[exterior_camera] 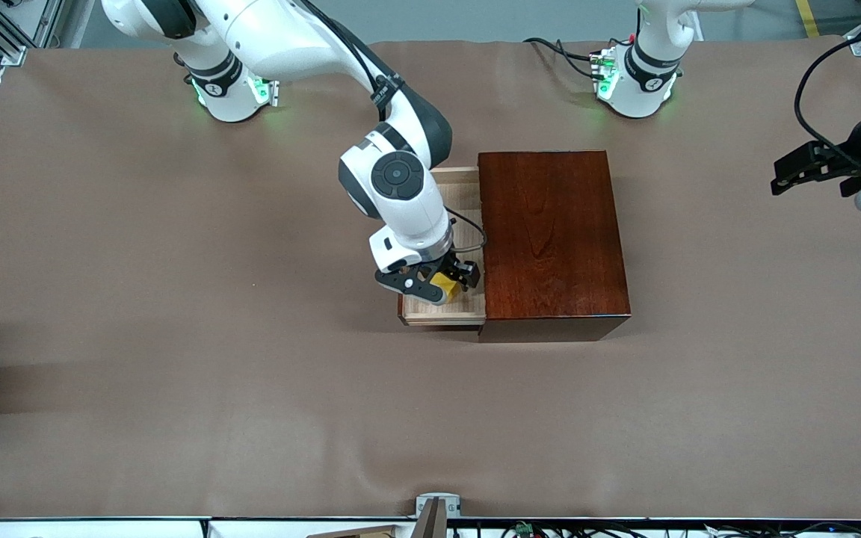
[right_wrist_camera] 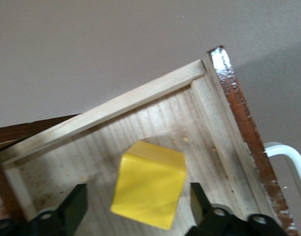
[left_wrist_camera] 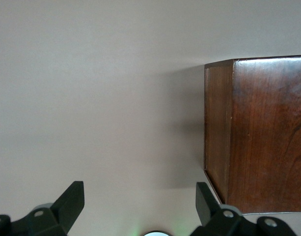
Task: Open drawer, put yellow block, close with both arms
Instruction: 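Drop the cube into the drawer and withdraw the right gripper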
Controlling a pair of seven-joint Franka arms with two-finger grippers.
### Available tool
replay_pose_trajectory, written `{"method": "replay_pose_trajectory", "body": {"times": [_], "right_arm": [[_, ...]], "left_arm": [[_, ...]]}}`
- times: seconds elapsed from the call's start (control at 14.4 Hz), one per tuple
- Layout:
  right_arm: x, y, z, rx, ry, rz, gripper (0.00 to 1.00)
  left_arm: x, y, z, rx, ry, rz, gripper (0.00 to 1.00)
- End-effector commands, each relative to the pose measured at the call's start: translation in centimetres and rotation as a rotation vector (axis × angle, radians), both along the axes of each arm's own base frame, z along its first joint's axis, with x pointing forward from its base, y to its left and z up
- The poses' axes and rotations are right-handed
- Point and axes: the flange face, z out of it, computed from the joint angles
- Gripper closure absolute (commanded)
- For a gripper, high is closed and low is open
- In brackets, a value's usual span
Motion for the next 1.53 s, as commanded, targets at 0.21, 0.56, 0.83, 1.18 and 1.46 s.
{"method": "replay_pose_trajectory", "body": {"times": [0.21,0.56,0.83,1.18,1.46], "right_arm": [[0.1,-6.1,12.1,-0.082,0.132,-0.010,0.00],[-0.8,-17.7,22.4,-0.144,0.207,0.173,0.00],[-1.8,-32.7,25.1,-0.141,0.210,0.306,0.00],[-3.8,-47.7,26.7,-0.190,0.179,0.398,0.00],[-3.5,-53.3,27.2,-0.189,0.143,0.427,0.00]], "left_arm": [[0.6,0.5,-0.1,-0.007,0.004,-0.003,0.00],[1.2,0.5,-1.2,-0.014,0.024,0.001,0.00],[3.0,-4.4,-2.2,-0.017,0.031,-0.068,0.00],[2.8,-16.2,-5.5,0.011,0.074,0.100,0.00],[1.3,-22.6,-6.9,-0.035,0.114,0.162,0.00]]}}
